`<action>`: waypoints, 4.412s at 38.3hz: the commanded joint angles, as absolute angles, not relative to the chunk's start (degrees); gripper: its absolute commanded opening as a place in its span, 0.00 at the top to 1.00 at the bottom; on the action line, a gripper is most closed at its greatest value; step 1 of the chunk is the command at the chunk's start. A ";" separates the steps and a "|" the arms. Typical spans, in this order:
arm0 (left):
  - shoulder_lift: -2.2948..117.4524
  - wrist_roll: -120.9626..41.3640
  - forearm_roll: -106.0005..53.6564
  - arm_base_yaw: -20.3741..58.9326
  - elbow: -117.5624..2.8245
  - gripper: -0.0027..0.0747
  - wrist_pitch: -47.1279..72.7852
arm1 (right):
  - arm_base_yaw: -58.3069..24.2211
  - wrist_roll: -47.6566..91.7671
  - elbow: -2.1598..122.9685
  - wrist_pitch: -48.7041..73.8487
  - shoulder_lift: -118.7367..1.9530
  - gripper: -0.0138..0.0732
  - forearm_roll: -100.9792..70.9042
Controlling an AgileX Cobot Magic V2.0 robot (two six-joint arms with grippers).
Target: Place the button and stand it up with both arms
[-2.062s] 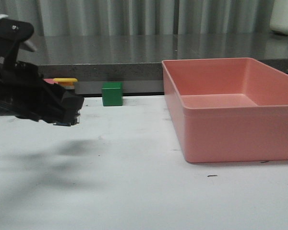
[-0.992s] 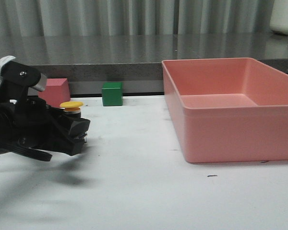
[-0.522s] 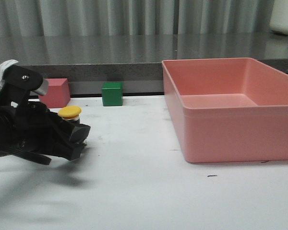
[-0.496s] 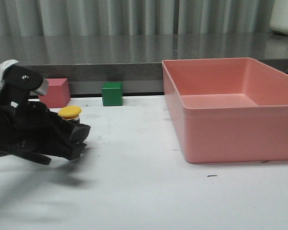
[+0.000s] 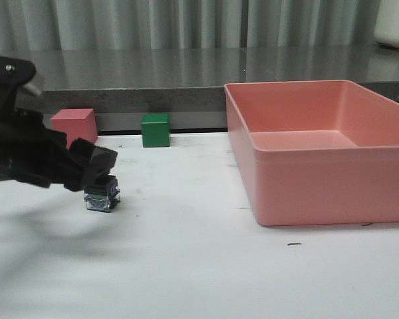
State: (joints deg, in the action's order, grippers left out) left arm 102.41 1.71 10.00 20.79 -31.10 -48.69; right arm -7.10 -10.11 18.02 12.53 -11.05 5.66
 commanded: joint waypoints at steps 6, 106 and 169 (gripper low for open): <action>84.58 3.36 9.69 25.42 -31.75 0.23 -38.89 | -6.74 -9.62 19.64 7.43 -11.44 0.91 6.61; -1.60 4.40 -0.47 -3.57 0.78 0.99 4.22 | -6.74 -9.62 19.64 7.43 -11.44 0.91 6.61; -1.60 4.40 -0.47 -5.68 0.61 0.99 4.96 | -6.74 -9.62 1.30 1.92 -6.51 0.91 3.28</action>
